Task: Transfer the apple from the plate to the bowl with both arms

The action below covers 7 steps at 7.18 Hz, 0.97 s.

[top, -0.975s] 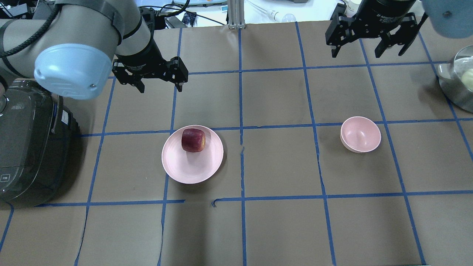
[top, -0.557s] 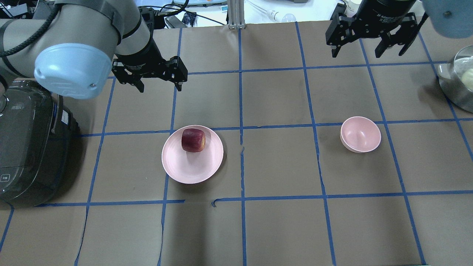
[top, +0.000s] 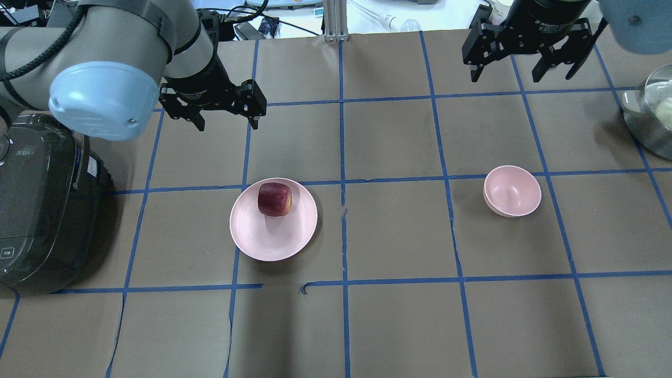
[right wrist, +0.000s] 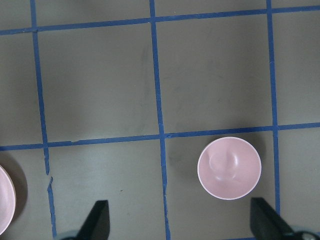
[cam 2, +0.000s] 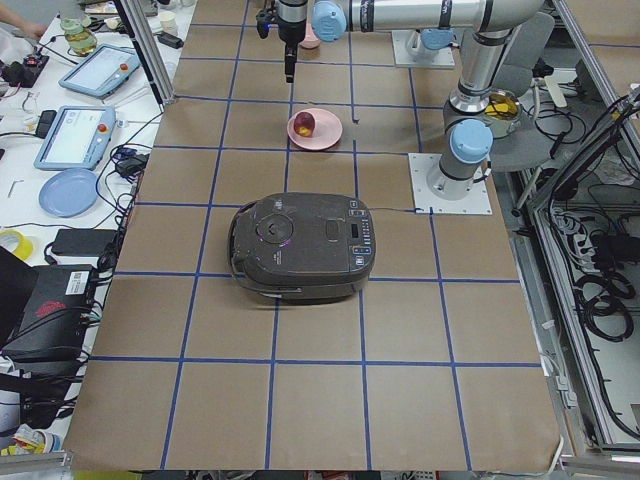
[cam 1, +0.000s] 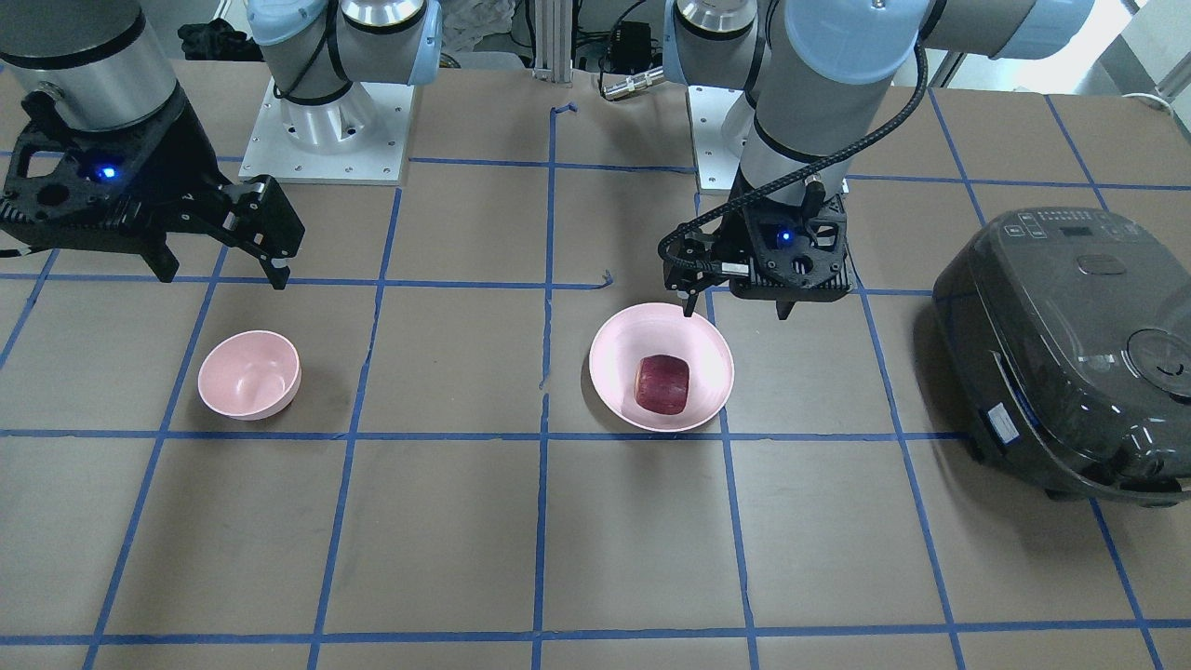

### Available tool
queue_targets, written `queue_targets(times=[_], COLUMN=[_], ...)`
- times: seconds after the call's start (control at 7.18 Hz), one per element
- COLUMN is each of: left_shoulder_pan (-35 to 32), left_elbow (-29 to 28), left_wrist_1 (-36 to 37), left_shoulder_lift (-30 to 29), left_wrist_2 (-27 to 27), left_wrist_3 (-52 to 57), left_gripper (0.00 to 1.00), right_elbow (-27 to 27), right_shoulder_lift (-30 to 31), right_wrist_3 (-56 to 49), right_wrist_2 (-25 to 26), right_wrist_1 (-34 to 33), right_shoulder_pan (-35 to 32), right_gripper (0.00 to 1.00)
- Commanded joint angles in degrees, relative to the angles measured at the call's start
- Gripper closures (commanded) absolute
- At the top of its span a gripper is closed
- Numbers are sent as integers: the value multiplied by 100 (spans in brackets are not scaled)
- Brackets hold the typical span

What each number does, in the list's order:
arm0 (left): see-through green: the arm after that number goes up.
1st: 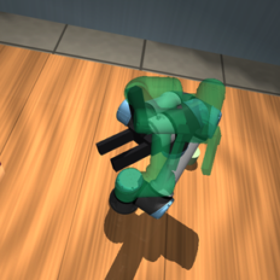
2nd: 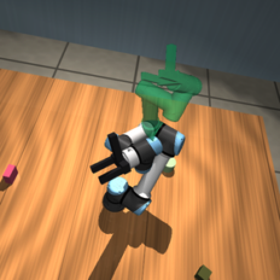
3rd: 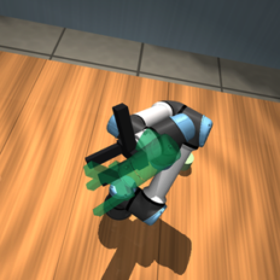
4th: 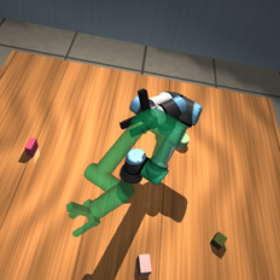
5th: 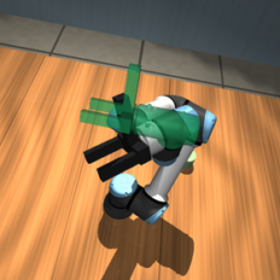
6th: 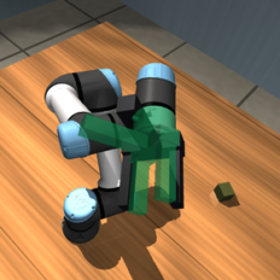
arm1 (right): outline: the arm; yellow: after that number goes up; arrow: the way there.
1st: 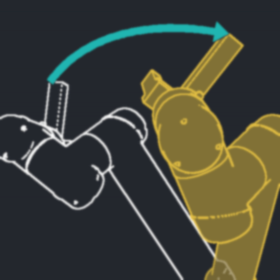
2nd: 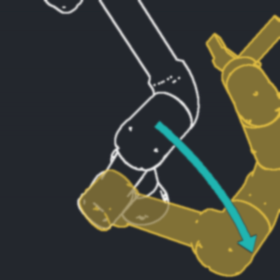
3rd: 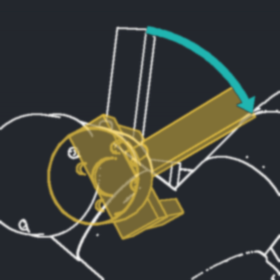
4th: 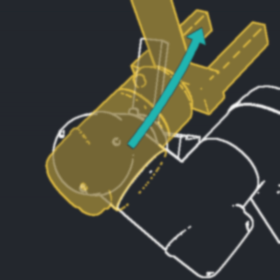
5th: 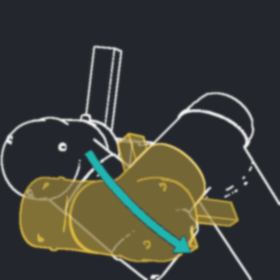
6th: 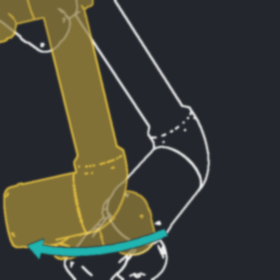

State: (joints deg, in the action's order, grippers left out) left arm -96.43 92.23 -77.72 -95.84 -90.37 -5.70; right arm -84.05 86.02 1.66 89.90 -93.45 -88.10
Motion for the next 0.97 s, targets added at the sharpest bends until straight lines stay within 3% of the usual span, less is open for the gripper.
queue_targets(times=[0.0, 0.84], left_shoulder_pan=[28, -7], left_elbow=[-3, 58], left_wrist_1=[73, 73], left_shoulder_lift=[-22, 13], left_wrist_2=[-24, -15], left_wrist_3=[25, 43], left_gripper=[0, 0], right_elbow=[-50, -68], right_shoulder_lift=[3, -6], right_wrist_3=[-34, -78], right_wrist_2=[-16, -16], right_wrist_1=[-24, -103], right_shoulder_pan=[-6, 3], right_gripper=[0, 0])
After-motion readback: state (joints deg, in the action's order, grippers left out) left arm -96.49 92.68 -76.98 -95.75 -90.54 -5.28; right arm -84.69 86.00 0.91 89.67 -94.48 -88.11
